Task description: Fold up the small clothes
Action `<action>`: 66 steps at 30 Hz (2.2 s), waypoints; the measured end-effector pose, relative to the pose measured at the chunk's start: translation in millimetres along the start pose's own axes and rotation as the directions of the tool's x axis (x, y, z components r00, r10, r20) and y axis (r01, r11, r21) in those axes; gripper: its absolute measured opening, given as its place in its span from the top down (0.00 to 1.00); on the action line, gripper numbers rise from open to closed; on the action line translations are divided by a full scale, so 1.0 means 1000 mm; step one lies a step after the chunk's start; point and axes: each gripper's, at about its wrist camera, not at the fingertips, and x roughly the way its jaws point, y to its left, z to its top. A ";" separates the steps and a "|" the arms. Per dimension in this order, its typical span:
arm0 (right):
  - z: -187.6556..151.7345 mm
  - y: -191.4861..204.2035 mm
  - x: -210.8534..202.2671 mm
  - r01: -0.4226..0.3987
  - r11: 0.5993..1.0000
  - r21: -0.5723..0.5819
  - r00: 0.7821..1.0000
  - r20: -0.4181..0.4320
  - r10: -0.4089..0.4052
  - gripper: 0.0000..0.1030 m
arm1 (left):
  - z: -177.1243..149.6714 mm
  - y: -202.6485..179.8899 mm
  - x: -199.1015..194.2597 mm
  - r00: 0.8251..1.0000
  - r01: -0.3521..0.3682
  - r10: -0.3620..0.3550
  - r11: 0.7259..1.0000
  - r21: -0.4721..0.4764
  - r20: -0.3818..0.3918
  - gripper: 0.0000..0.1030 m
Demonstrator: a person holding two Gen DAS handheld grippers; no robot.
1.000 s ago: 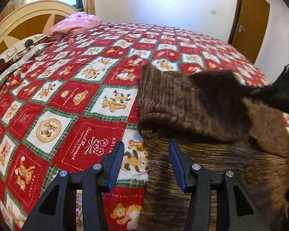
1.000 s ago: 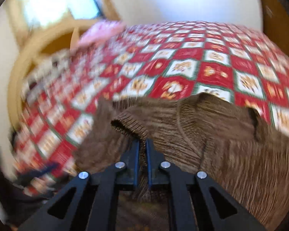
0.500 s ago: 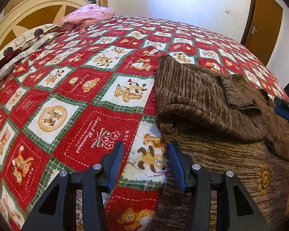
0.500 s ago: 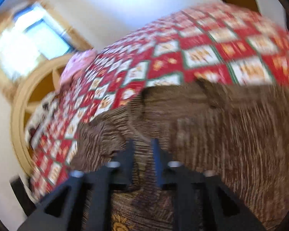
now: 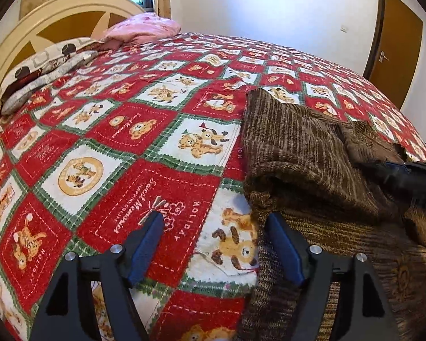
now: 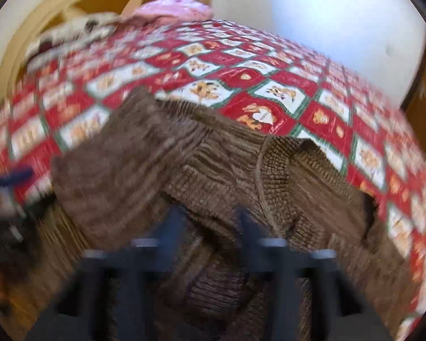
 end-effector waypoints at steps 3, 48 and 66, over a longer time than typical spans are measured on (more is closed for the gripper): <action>0.003 -0.033 -0.018 -0.157 0.954 0.255 0.987 0.084 0.140 0.89 | 0.000 0.003 0.001 1.000 0.012 -0.012 1.000 -0.013 0.001 0.25; -0.045 -0.112 -0.058 0.034 0.864 0.503 0.996 0.050 -0.068 0.76 | -0.001 0.004 0.002 1.000 0.014 -0.014 1.000 -0.007 0.009 0.21; -0.062 -0.040 -0.043 0.001 0.920 0.393 1.000 0.003 -0.003 0.87 | 0.014 0.034 -0.045 0.997 -0.043 0.042 0.999 0.027 0.065 0.21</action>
